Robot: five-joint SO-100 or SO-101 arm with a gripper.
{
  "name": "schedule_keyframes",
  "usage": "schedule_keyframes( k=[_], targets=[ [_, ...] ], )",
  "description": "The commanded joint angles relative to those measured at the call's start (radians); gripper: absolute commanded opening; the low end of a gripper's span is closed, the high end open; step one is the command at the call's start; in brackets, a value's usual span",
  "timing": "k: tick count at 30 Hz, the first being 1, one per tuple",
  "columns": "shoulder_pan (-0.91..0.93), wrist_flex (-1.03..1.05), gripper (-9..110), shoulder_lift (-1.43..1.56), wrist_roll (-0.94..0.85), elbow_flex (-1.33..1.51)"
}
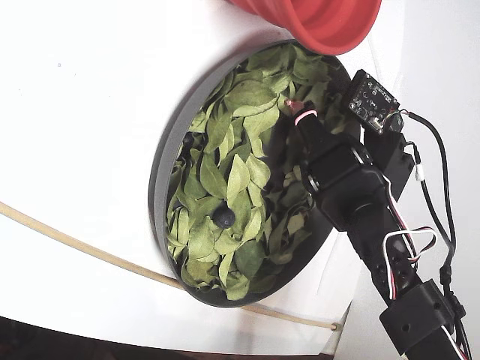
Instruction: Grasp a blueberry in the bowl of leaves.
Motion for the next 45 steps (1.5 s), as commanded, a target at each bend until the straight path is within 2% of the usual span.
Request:
schedule_keyframes(
  k=[1,29,45],
  targets=[
    [0.003,-0.017,18,0.012,0.006,-0.061],
    [0.011,-0.040,14,-0.026,-0.006,-0.043],
    [0.005,-0.041,12,0.048,-0.017,-0.008]
  ],
)
